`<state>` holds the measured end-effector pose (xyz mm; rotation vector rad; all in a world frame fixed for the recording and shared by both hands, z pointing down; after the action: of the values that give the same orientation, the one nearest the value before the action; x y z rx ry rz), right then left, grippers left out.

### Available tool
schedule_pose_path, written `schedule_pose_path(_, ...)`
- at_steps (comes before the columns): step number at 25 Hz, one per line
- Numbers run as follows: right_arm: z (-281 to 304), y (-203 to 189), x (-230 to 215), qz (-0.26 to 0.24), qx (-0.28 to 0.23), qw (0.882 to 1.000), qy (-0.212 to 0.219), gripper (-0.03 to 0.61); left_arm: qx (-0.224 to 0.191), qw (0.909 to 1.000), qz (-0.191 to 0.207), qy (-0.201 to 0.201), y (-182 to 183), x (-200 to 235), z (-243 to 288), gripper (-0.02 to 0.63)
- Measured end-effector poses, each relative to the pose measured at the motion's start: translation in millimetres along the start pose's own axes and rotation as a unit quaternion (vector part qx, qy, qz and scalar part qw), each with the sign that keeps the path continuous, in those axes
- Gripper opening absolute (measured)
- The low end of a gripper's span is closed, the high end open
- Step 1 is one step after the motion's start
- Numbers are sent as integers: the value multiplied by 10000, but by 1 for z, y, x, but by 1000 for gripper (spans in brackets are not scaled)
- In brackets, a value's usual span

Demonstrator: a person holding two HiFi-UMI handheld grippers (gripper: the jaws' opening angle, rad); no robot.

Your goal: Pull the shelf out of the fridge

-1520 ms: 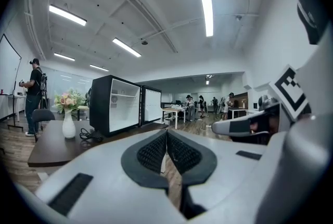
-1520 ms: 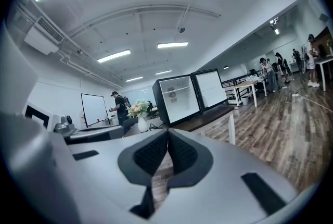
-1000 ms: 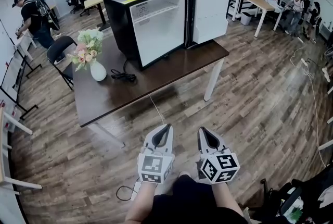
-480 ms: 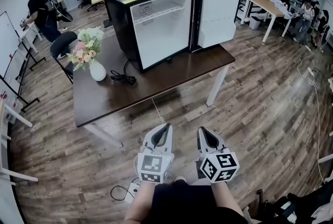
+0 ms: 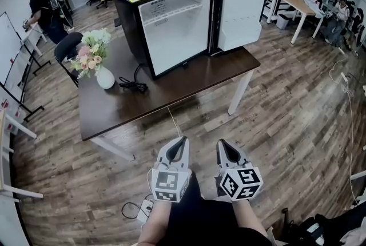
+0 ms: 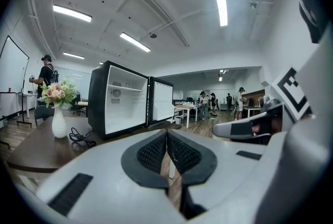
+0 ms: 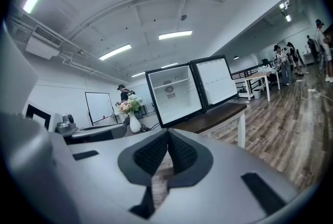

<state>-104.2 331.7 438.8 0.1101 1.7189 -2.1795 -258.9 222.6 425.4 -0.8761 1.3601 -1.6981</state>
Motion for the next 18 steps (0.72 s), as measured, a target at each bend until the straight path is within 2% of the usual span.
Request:
schedule_pose_path(10, 36, 8, -19, 79, 22, 10000, -31, -9, 26, 10000, 39, -14, 5, 16, 39, 5)
schedule_pose_path(18, 84, 23, -33, 191, 34, 9998, -33, -9, -11, 10000, 61, 25, 17, 47, 83, 5)
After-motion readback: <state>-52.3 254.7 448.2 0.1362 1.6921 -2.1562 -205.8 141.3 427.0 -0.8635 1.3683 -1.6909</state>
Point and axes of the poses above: the fingertips, and each gripper's own axes: z forward along the fingers, x to its left, y out of its top, the point moved 9 cm from there along -z, backward along the fingers, and after that the axes turned 2 degrees about -y, right-handed, at the moved point
